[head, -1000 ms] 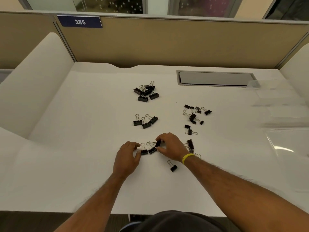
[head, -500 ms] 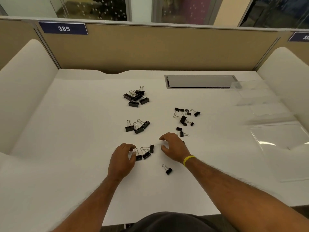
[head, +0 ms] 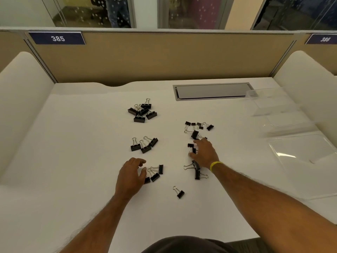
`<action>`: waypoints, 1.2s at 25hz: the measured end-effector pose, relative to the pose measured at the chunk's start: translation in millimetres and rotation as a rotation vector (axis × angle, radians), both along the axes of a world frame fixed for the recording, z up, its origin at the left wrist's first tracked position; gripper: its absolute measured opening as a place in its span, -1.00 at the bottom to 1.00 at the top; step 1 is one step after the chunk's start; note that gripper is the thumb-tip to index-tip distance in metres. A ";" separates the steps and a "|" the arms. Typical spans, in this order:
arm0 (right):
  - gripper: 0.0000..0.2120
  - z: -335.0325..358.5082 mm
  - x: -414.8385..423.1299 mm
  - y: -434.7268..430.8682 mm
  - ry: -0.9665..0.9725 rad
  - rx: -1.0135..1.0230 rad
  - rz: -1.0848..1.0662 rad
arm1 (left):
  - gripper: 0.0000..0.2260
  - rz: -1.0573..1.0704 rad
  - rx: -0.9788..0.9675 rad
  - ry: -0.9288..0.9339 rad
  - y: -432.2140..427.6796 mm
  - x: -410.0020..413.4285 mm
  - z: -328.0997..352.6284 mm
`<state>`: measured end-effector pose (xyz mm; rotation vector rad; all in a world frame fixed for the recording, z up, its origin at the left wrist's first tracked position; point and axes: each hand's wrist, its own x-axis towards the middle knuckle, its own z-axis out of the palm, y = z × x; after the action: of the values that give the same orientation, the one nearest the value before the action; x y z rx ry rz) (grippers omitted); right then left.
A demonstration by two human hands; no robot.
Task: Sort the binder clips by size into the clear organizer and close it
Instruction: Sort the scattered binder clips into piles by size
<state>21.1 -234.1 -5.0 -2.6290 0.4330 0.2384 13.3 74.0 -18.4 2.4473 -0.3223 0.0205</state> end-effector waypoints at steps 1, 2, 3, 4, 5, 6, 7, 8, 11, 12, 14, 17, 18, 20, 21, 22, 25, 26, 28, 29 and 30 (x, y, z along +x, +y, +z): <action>-0.44 -1.6 2.0 -0.4 0.001 -0.018 0.007 | -0.80 0.000 0.000 0.001 -0.6 0.6 0.1; -0.47 -3.0 4.0 -1.0 -0.011 -0.019 0.009 | -0.80 0.000 -0.001 0.002 -1.3 1.6 0.0; -0.52 -4.2 5.1 -1.7 -0.033 -0.008 0.005 | -0.80 0.001 -0.001 0.003 -1.8 2.3 0.2; -0.57 -4.6 5.6 -2.4 -0.068 0.001 -0.004 | -0.80 0.004 -0.001 0.005 -2.4 2.9 0.1; -0.62 -4.3 6.4 -3.9 -0.110 0.004 -0.022 | -0.81 0.006 0.001 0.008 -3.0 3.8 0.3; -0.66 -3.4 8.0 -5.9 -0.157 0.000 -0.044 | -0.81 0.005 0.005 0.010 -3.5 4.5 0.2; -0.69 -2.2 10.7 -8.8 -0.202 -0.005 -0.067 | -0.80 0.001 0.011 0.010 -4.0 5.3 0.2; -0.69 -0.6 14.0 -12.0 -0.241 -0.007 -0.086 | -0.80 -0.003 0.013 0.010 -4.4 6.0 0.0; -0.59 5.3 28.7 -18.9 -0.240 0.004 -0.080 | -0.80 0.000 0.014 0.025 -5.6 6.1 0.8; -0.54 6.5 34.0 -20.1 -0.199 0.007 -0.057 | -0.80 0.003 0.014 0.032 -5.4 5.6 1.0; -0.48 5.8 43.0 -21.0 -0.119 -0.009 -0.023 | -0.80 0.008 0.019 0.039 -3.9 5.0 1.5; -0.52 2.4 49.5 -21.5 -0.133 -0.046 -0.015 | -0.79 0.022 0.031 0.042 0.8 7.5 0.8; -0.55 2.1 50.4 -21.7 -0.171 -0.042 -0.022 | -0.79 0.029 0.034 0.042 2.6 8.8 0.2; -0.60 3.5 51.0 -19.3 -0.273 0.021 -0.045 | -0.80 0.036 0.040 0.033 5.7 10.5 -0.2; -0.61 4.3 51.5 -16.2 -0.324 0.063 -0.041 | -0.79 0.038 0.039 0.030 7.0 11.2 -0.3; -0.63 4.9 53.0 -11.1 -0.363 0.099 -0.021 | -0.79 0.043 0.034 0.031 7.8 12.3 -0.6; -0.68 8.7 60.8 18.4 -0.390 0.156 0.091 | -0.77 0.060 0.017 0.042 7.9 17.4 -0.5; -0.69 10.1 64.0 31.8 -0.388 0.161 0.138 | -0.76 0.063 0.017 0.043 8.2 20.0 -0.9; -0.68 13.8 69.9 61.6 -0.373 0.158 0.224 | -0.73 0.069 0.022 0.058 10.6 25.5 -2.1; -0.67 16.0 72.4 76.1 -0.358 0.149 0.257 | -0.72 0.072 0.028 0.071 11.7 27.8 -2.7; -0.67 18.1 74.5 89.8 -0.336 0.135 0.286 | -0.70 0.076 0.034 0.082 13.0 29.7 -3.5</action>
<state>95.7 -144.3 13.0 -2.5236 -0.0706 -0.0840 42.9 87.0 -21.8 2.4852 -0.1951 -0.0535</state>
